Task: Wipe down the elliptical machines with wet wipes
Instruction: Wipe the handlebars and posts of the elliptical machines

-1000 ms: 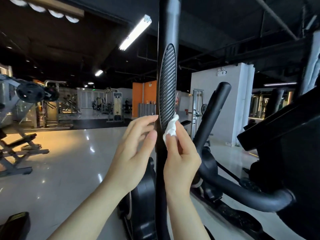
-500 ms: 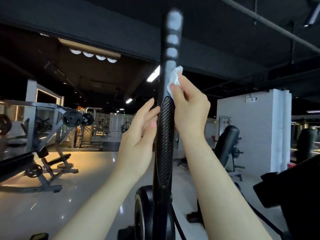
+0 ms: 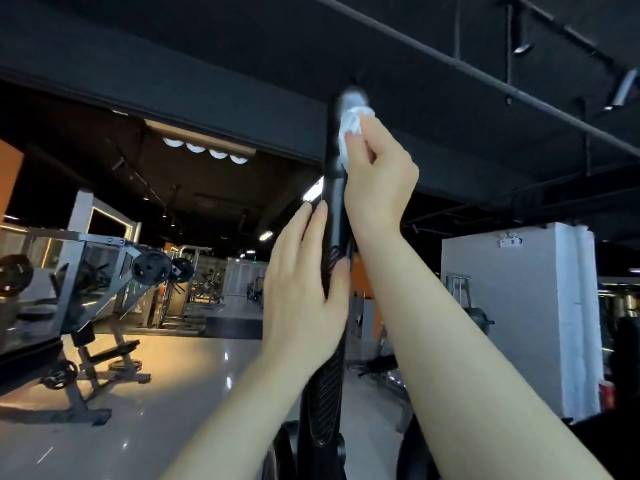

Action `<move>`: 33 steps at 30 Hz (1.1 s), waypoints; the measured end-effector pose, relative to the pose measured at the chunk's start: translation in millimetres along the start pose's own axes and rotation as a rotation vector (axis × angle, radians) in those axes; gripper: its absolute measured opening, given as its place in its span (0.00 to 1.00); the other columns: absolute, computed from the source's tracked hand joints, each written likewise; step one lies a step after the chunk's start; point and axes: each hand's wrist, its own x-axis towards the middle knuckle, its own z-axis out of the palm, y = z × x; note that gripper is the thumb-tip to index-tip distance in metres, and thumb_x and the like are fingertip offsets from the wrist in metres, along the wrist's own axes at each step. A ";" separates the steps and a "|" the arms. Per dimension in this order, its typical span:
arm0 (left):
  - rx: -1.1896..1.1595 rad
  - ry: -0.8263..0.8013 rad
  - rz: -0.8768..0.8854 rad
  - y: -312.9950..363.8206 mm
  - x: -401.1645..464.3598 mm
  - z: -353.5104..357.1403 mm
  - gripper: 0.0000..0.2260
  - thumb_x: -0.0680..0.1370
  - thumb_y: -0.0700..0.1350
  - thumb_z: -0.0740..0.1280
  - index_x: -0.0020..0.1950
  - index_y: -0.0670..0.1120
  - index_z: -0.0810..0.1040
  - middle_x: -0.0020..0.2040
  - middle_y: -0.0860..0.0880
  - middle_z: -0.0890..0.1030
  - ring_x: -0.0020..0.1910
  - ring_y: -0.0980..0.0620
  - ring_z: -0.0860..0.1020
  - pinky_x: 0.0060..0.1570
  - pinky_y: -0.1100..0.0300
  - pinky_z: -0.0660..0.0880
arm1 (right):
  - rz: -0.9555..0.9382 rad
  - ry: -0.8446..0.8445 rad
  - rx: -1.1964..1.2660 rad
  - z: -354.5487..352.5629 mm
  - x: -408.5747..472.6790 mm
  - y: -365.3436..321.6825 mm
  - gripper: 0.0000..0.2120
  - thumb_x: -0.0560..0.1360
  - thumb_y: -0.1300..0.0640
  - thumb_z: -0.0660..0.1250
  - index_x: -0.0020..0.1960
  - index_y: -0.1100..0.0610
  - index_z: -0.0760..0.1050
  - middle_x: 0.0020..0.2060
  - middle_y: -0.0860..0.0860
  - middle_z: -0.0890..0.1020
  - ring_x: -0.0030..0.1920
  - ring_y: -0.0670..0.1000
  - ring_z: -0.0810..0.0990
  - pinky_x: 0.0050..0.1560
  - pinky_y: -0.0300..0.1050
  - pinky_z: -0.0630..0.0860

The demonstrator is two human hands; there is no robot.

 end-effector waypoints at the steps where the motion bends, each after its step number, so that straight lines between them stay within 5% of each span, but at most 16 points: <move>1: 0.050 -0.006 0.010 -0.4 -3.2 10.4 0.27 0.81 0.53 0.54 0.80 0.51 0.53 0.80 0.52 0.55 0.79 0.56 0.53 0.77 0.56 0.51 | -0.055 -0.016 -0.028 2.3 16.0 1.7 0.21 0.77 0.64 0.61 0.31 0.50 0.56 0.25 0.45 0.61 0.29 0.42 0.61 0.33 0.33 0.58; 3: 0.093 0.014 -0.008 -3.2 -8.5 24.9 0.26 0.83 0.58 0.47 0.81 0.54 0.46 0.81 0.54 0.49 0.79 0.56 0.47 0.77 0.47 0.47 | -0.164 -0.078 -0.101 1.4 43.7 5.7 0.17 0.77 0.64 0.60 0.31 0.53 0.62 0.29 0.47 0.70 0.34 0.41 0.66 0.35 0.32 0.60; 6: 0.037 0.056 -0.070 -8.5 -8.1 28.8 0.26 0.82 0.62 0.38 0.80 0.58 0.42 0.81 0.58 0.46 0.79 0.60 0.43 0.77 0.49 0.43 | -0.352 -0.211 -0.286 -8.9 58.6 10.5 0.10 0.76 0.63 0.59 0.37 0.59 0.65 0.33 0.54 0.70 0.36 0.50 0.67 0.37 0.37 0.62; 10: 0.000 0.103 -0.121 -8.1 -11.2 28.3 0.23 0.82 0.59 0.41 0.78 0.60 0.42 0.80 0.61 0.46 0.78 0.63 0.44 0.77 0.54 0.40 | -0.661 -0.305 -0.410 -29.3 30.9 25.7 0.07 0.75 0.66 0.63 0.48 0.64 0.79 0.48 0.60 0.82 0.48 0.55 0.77 0.48 0.47 0.75; 18: -0.048 0.106 -0.195 -9.4 -17.5 30.0 0.21 0.81 0.58 0.40 0.75 0.65 0.43 0.77 0.65 0.50 0.77 0.67 0.48 0.75 0.62 0.37 | -0.969 -0.700 -0.557 -46.4 2.0 31.0 0.10 0.78 0.67 0.60 0.44 0.60 0.80 0.44 0.53 0.83 0.59 0.54 0.81 0.53 0.51 0.80; 22: -0.055 0.088 -0.209 -12.1 -20.2 29.8 0.20 0.81 0.59 0.40 0.73 0.70 0.43 0.77 0.65 0.52 0.77 0.67 0.48 0.76 0.59 0.38 | -1.130 -0.546 -0.844 -19.2 58.6 25.5 0.14 0.76 0.66 0.56 0.36 0.57 0.75 0.35 0.53 0.78 0.39 0.56 0.82 0.32 0.49 0.79; 26: -0.061 0.099 -0.228 -15.2 -19.6 31.3 0.20 0.81 0.59 0.40 0.73 0.72 0.42 0.75 0.69 0.50 0.75 0.70 0.47 0.76 0.59 0.39 | -1.124 -0.571 -0.921 -9.4 107.5 10.3 0.10 0.71 0.72 0.65 0.45 0.60 0.80 0.44 0.54 0.82 0.55 0.56 0.82 0.43 0.51 0.82; 29: -0.089 0.131 -0.223 -17.7 -19.8 33.3 0.20 0.81 0.58 0.41 0.73 0.72 0.43 0.73 0.72 0.50 0.74 0.72 0.47 0.76 0.59 0.40 | -1.035 -0.607 -0.993 -2.2 108.9 6.0 0.10 0.75 0.66 0.60 0.46 0.59 0.80 0.46 0.53 0.82 0.55 0.57 0.80 0.54 0.55 0.79; 31: -0.120 0.149 -0.243 -18.1 -19.9 33.6 0.20 0.81 0.58 0.41 0.72 0.71 0.44 0.72 0.73 0.50 0.73 0.74 0.46 0.76 0.57 0.42 | -1.049 -0.681 -1.007 -2.7 96.0 9.4 0.14 0.77 0.61 0.55 0.44 0.59 0.80 0.43 0.53 0.81 0.49 0.58 0.80 0.74 0.46 0.61; 33: -0.143 0.166 -0.265 -17.1 -21.0 33.5 0.20 0.82 0.57 0.42 0.73 0.70 0.45 0.74 0.71 0.49 0.73 0.74 0.45 0.76 0.56 0.43 | -1.035 -0.782 -0.949 -10.6 77.0 7.6 0.18 0.78 0.57 0.52 0.42 0.59 0.79 0.41 0.53 0.81 0.45 0.57 0.80 0.75 0.35 0.44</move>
